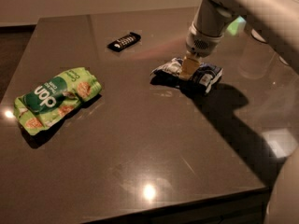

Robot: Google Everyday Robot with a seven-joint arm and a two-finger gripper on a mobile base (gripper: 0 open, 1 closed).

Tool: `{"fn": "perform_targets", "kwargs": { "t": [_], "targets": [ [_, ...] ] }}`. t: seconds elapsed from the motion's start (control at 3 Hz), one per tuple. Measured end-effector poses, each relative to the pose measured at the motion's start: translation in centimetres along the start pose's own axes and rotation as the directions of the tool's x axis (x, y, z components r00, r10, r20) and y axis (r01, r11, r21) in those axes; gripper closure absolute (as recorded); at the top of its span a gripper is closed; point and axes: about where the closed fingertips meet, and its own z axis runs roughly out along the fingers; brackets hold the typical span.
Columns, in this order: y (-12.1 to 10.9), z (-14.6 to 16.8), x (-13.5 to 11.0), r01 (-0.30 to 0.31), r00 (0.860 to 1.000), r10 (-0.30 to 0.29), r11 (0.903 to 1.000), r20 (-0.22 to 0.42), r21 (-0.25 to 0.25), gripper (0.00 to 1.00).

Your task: Move blue chip bag near rxbar chocolate

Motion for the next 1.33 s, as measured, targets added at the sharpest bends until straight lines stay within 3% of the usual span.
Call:
{"fn": "perform_targets", "kwargs": {
  "t": [0.33,0.67,1.33],
  "targets": [
    [0.6,-1.1,-2.1,0.02,0.999,-0.02,0.9997,0.028,-0.014,0.83],
    [1.5,-2.5,-5.9,0.051,0.995,-0.047,0.9979,0.088,-0.041,1.0],
    [0.5,-3.2,-13.5,0.065,0.983,-0.054,0.9963,0.174,-0.056,1.0]
  ]
}}
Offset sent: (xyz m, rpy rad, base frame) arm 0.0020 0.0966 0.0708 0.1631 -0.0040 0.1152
